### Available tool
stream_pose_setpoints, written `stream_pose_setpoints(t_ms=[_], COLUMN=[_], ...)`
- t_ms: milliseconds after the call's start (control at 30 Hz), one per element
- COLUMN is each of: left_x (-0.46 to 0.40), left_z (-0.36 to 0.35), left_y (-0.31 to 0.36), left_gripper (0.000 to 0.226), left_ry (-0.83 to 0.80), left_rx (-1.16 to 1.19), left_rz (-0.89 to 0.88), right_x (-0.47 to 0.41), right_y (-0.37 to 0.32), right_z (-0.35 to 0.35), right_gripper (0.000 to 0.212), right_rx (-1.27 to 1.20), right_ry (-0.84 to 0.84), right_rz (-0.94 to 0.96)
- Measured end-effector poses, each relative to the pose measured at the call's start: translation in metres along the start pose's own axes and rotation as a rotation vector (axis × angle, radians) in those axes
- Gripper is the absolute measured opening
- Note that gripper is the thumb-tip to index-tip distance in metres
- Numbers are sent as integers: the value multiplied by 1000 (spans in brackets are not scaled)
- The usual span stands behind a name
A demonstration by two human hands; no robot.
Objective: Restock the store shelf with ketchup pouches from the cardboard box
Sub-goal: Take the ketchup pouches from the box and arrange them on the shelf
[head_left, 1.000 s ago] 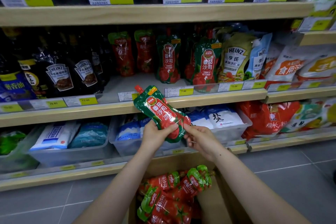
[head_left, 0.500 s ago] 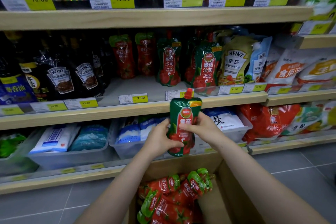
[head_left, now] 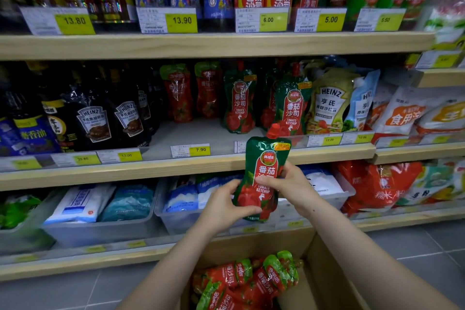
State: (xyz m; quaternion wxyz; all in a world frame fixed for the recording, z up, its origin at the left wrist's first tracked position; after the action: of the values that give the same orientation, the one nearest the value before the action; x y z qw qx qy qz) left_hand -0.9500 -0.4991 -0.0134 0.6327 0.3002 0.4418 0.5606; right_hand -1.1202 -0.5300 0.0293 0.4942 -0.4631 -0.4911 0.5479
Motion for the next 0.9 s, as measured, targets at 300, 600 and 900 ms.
stream_pose_setpoints(t_ms=[300, 600, 900], left_x=[-69, -76, -82], left_z=[93, 85, 83], left_y=[14, -25, -37], left_gripper=[35, 34, 45], left_ry=[500, 505, 512], left_rx=[-789, -1013, -1088], left_rz=[-509, -598, -613], right_x=[-39, -81, -123], right_y=[-68, -107, -84], right_z=[9, -17, -37], right_gripper=[35, 37, 41], right_rx=[76, 125, 174], right_ry=[84, 84, 126], right_rz=[261, 421, 342])
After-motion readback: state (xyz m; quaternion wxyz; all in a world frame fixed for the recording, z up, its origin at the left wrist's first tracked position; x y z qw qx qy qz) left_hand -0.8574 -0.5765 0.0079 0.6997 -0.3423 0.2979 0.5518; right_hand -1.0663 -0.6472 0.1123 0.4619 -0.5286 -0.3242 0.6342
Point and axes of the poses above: each hand's wrist, its own x-axis away from the middle knuckle, its own z-axis out of the back of the hand, y = z × x, the point moved 1 cm from there along -x, towards the middle knuckle, and after that the axes turned 9 degrees about y, right-handed, at the moved point
